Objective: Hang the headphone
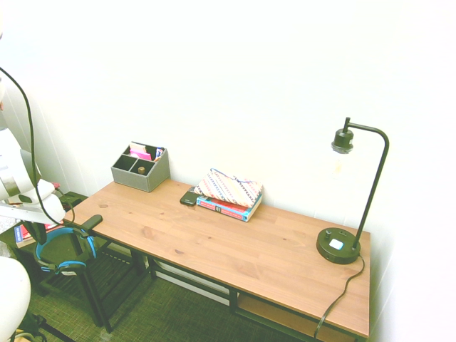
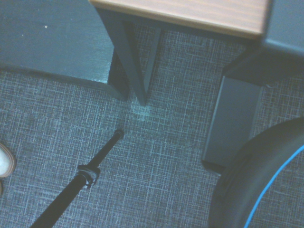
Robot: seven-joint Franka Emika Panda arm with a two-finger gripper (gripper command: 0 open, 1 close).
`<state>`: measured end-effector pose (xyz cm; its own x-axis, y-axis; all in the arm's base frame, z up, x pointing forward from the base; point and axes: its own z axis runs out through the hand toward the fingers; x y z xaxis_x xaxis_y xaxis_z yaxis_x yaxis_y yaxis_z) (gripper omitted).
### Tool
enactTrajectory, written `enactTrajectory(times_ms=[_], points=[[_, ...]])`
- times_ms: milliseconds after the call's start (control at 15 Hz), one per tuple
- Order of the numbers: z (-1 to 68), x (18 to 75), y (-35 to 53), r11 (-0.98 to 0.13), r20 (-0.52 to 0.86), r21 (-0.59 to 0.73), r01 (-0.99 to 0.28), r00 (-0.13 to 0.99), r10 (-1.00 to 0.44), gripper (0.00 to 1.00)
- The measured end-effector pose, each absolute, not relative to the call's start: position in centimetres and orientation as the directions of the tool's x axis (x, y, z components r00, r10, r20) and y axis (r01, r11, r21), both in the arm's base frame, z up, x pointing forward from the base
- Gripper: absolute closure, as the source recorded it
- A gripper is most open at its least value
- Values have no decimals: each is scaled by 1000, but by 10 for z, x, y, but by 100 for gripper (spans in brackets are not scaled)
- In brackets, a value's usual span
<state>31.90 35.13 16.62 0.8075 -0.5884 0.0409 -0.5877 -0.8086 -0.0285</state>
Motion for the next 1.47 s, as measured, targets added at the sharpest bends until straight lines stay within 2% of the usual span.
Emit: enactTrajectory(times_ms=[733, 800, 1467], points=[[85, 355, 385, -764, 85, 77, -641, 768, -635, 100], [82, 355, 386, -759, 84, 82, -646, 763, -641, 0], [68, 372, 369, -727, 97, 125, -676, 737, -669, 0]])
